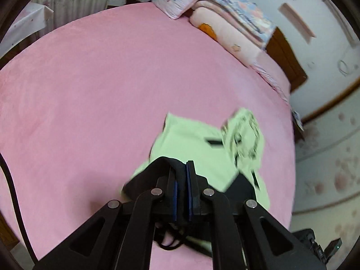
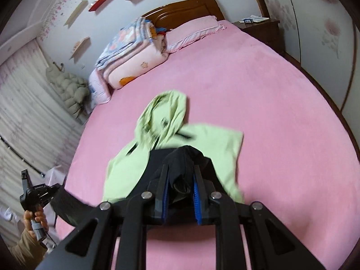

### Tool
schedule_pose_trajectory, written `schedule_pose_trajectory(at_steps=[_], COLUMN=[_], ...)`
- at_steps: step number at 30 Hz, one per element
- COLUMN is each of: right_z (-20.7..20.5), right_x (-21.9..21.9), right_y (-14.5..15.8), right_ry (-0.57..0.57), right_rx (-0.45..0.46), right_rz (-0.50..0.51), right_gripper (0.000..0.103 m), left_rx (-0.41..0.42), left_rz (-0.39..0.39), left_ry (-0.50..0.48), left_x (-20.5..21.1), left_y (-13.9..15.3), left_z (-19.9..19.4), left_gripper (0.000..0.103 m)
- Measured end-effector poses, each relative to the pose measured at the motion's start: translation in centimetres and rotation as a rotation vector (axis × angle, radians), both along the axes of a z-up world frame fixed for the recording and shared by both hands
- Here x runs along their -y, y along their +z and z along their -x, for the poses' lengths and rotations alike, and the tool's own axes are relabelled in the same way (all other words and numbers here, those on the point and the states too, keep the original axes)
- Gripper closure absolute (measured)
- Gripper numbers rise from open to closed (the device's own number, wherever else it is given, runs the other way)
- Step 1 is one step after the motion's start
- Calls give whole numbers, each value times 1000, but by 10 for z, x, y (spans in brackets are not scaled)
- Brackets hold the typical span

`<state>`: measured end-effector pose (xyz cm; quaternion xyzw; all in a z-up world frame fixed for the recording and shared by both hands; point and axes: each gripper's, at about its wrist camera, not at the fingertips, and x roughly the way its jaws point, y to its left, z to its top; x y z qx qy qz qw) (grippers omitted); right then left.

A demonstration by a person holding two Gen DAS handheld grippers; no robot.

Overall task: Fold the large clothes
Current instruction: 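Lift the hem with both grippers and fold it toward the hood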

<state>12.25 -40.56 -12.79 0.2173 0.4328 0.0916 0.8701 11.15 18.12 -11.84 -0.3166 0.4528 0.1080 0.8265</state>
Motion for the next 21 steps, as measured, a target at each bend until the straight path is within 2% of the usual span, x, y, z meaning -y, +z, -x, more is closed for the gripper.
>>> schedule_pose_trajectory(at_steps=[3, 5, 7, 8, 9, 11, 13, 15, 18, 21], right_z=[-68, -102, -130, -139, -147, -153, -146, -140, -135, -140], right_x=[2, -1, -3, -5, -5, 0, 5, 9, 11, 7], right_y=[-28, -57, -91, -106, -122, -143, -147, -146, -149, -162], right_ry=[-22, -29, -51, -69, -90, -117, -132, -138, -126, -87], right_rx=[-52, -101, -143, -172, -209, -235, -202, -159, -124, -148], right_rz=[12, 43, 70, 91, 117, 114, 93, 89, 109, 150], right_gripper=[86, 82, 74, 63, 61, 61, 60, 59, 54, 54], left_rx=[-17, -48, -91, -135, -165, -178, -146, -121, -92, -87], left_rz=[-30, -114, -158, -184, -197, -226, -227, -263, -300, -286], left_ry=[3, -15, -61, -81, -101, -134, -164, -191, -265, -346], left_x=[1, 10, 20, 24, 26, 28, 25, 23, 17, 14], left_y=[-29, -59, -89, -108, -123, -142, -148, -153, -164, -177], left_z=[-63, -106, -136, -150, -159, -172, -178, -180, -190, -194], left_gripper=[97, 94, 75, 57, 50, 50, 46, 34, 34, 34])
